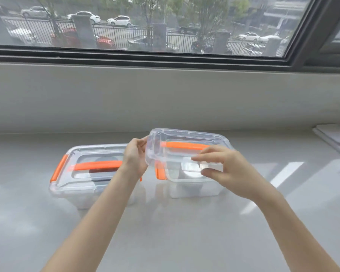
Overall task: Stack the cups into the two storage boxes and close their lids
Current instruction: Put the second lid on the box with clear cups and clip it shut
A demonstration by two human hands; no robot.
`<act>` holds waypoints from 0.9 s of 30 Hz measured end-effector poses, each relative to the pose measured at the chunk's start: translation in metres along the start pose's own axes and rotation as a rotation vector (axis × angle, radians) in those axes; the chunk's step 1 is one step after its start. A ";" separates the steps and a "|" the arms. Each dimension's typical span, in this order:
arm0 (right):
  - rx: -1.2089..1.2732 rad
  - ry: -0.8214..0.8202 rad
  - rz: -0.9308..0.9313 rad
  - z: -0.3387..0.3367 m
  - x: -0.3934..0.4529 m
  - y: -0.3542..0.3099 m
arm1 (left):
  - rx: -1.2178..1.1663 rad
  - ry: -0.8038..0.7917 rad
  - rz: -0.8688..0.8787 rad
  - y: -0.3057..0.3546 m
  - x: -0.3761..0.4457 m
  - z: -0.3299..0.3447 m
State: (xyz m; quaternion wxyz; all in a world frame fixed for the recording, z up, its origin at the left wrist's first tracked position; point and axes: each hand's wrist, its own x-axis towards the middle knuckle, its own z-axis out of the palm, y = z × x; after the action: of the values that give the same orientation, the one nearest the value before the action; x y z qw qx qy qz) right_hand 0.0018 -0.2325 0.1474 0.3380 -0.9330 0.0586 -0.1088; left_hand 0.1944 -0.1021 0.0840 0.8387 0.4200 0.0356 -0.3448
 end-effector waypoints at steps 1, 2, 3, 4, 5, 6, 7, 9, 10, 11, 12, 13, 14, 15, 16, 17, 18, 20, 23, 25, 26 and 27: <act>-0.030 0.001 0.005 0.005 -0.001 0.012 | 0.000 0.032 0.019 -0.003 0.005 0.000; -0.048 0.001 0.017 0.010 -0.002 0.025 | 0.064 0.049 0.044 -0.008 0.007 -0.001; -0.058 -0.001 0.033 0.014 -0.003 0.037 | 0.182 0.047 0.076 -0.013 0.007 -0.002; -0.063 -0.002 0.049 0.019 -0.004 0.049 | 0.343 0.035 0.120 -0.021 0.008 -0.004; -0.060 0.000 0.064 0.023 -0.005 0.060 | 0.515 0.015 0.174 -0.028 0.007 -0.004; -0.052 -0.001 0.079 0.026 -0.005 0.068 | 0.670 -0.002 0.229 -0.035 0.008 -0.007; -0.042 -0.004 0.091 0.029 -0.005 0.075 | 0.784 -0.021 0.269 -0.042 0.008 -0.009; -0.038 -0.017 0.092 0.034 -0.002 0.084 | 0.942 0.002 0.311 -0.054 0.014 -0.011; -0.046 -0.029 0.086 0.036 -0.001 0.086 | 1.013 0.049 0.327 -0.057 0.016 -0.010; -0.054 -0.041 0.082 0.038 0.001 0.089 | 1.079 0.107 0.338 -0.058 0.017 -0.008; -0.061 -0.051 0.082 0.040 0.002 0.092 | 1.130 0.148 0.357 -0.060 0.018 -0.005; -0.070 -0.057 0.081 0.041 0.003 0.094 | 1.172 0.162 0.381 -0.061 0.017 -0.002; -0.081 -0.058 0.079 0.041 0.003 0.097 | 1.198 0.161 0.409 -0.062 0.017 0.000; -0.095 -0.053 0.074 0.041 0.004 0.098 | 1.214 0.161 0.424 -0.063 0.017 0.001; -0.104 -0.046 0.068 0.040 0.004 0.099 | 1.214 0.156 0.432 -0.064 0.018 0.000; -0.109 -0.038 0.063 0.038 0.005 0.100 | 1.195 0.150 0.431 -0.065 0.019 0.000; -0.111 -0.030 0.059 0.037 0.005 0.101 | 1.174 0.141 0.429 -0.066 0.021 -0.001; -0.109 -0.021 0.057 0.035 0.007 0.103 | 1.169 0.113 0.423 -0.067 0.024 0.000; -0.093 -0.022 0.079 0.034 0.010 0.107 | 1.187 0.111 0.433 -0.070 0.027 0.002; -0.080 -0.030 0.096 0.035 0.010 0.108 | 1.221 0.130 0.423 -0.071 0.030 0.001; -0.076 -0.032 0.101 0.036 0.011 0.109 | 1.239 0.136 0.416 -0.072 0.032 0.001; -0.072 -0.032 0.106 0.037 0.011 0.110 | 1.254 0.140 0.408 -0.073 0.033 0.001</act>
State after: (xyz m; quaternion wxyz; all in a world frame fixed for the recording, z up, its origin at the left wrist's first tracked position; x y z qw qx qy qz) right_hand 0.0173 -0.2959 0.0509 0.3105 -0.9418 0.1062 -0.0736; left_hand 0.1751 -0.1511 0.0236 0.4797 0.8483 -0.1974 -0.1064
